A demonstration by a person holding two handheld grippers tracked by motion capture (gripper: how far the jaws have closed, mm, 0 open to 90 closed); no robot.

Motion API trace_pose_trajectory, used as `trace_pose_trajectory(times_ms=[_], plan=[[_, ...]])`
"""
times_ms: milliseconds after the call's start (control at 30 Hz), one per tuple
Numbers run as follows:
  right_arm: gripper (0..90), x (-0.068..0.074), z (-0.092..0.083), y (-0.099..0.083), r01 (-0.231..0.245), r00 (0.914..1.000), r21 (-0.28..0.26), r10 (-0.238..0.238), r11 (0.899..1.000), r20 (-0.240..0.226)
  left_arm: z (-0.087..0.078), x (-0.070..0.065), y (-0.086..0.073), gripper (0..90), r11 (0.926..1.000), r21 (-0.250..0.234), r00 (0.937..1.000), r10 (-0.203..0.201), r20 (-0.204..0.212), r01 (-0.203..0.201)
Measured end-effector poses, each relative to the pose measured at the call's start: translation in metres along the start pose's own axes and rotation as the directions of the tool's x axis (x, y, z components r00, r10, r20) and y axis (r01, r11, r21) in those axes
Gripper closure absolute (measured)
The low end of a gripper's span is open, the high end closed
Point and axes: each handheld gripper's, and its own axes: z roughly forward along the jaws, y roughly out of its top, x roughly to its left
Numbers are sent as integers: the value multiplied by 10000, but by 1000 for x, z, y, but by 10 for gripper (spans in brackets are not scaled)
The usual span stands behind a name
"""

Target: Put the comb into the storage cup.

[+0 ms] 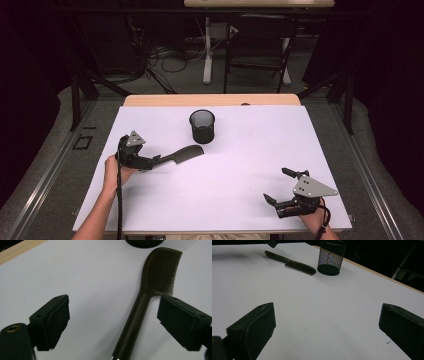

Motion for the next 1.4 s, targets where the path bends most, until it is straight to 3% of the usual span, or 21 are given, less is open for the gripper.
trace_pose_trajectory(times_ms=[300,867,1133,1400], plan=[[4,0,-1,0,-32,10000,-19,32,10000,-2,1,-2,2,4,9999,15,9997,101,238,-102],[4,1,-1,1,-4,10000,60,4,10000,-71,-3,-3,11,2,9982,-11,9956,594,719,-595],[3,-1,0,1,-73,9999,130,74,9999,-91,1,-6,14,1,9940,249,9893,1033,1032,-1064],[3,-1,0,1,-129,9999,109,130,9999,-112,-2,-10,22,0,9887,212,9820,1446,1217,-1482]])
